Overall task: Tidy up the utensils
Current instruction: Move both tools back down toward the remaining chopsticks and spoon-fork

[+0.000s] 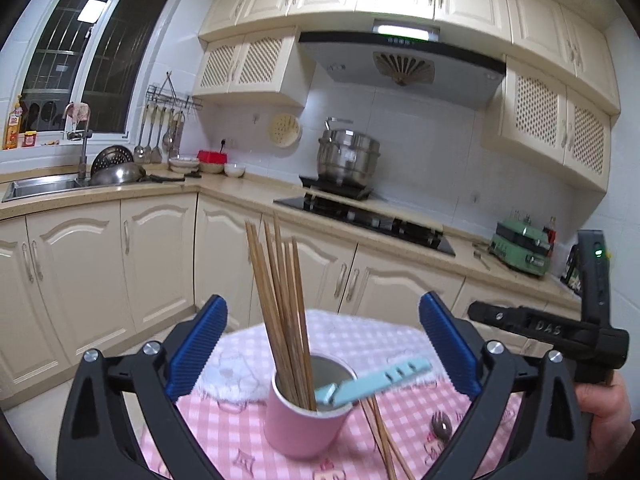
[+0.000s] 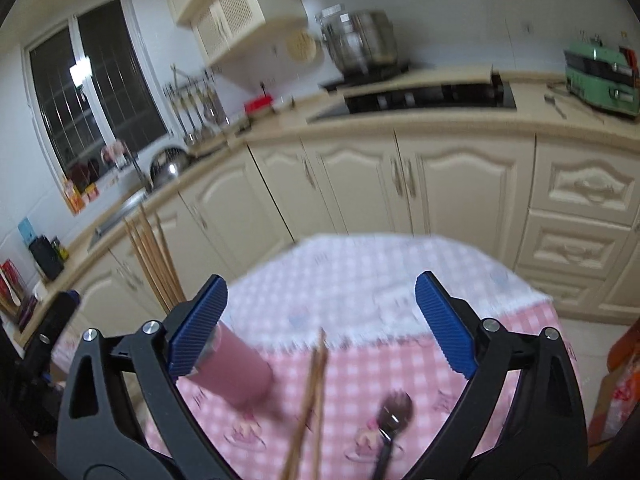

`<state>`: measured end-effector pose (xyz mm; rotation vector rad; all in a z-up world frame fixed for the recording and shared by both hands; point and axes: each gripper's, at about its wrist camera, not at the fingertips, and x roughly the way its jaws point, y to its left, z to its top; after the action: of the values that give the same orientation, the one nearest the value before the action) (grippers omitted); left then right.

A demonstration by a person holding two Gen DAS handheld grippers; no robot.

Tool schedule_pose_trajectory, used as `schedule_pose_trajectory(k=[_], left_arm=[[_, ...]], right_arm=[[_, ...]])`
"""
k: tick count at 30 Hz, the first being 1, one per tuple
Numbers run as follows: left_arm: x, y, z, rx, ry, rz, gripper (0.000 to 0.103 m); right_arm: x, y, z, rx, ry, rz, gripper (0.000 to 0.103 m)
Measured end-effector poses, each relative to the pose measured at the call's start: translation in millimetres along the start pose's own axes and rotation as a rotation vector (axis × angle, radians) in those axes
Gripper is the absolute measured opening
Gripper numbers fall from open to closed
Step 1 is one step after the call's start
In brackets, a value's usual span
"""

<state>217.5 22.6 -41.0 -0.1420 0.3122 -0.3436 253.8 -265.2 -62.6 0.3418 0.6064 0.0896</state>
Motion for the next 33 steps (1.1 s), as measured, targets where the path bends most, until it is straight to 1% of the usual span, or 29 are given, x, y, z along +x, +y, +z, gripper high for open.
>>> schedule_pose_trajectory(k=[1,3,7,16,26,30,33], left_arm=[[-2,-3,-3,0.003,0.010,-0.001,0.095],[-5,-9,-10,0.016,0.041,-0.004,0.095],[-9,-21,-24,0.038,0.091,-0.020,0.095],[-1,-44,-58,0.076,0.219,-0.063,0.095],[41,-64,-90,0.160,0.412,-0.075,0.095],[63,-65,-107,0.187,0.499,-0.071,0.094],[76,-65,-117,0.196,0.550,-0.073,0.094]], right_arm=[[2,-4,-3,-0.001,0.019,-0.004,0.093],[7,-13,-14,-0.005,0.083,-0.018,0.093],[12,-28,-32,-0.010,0.163,-0.040,0.093],[17,-48,-59,-0.030,0.276,-0.076,0.093],[33,-50,-87,-0.042,0.405,-0.106,0.093],[37,-50,-95,-0.039,0.427,-0.120,0.093],[38,-51,-97,-0.041,0.432,-0.134,0.093]])
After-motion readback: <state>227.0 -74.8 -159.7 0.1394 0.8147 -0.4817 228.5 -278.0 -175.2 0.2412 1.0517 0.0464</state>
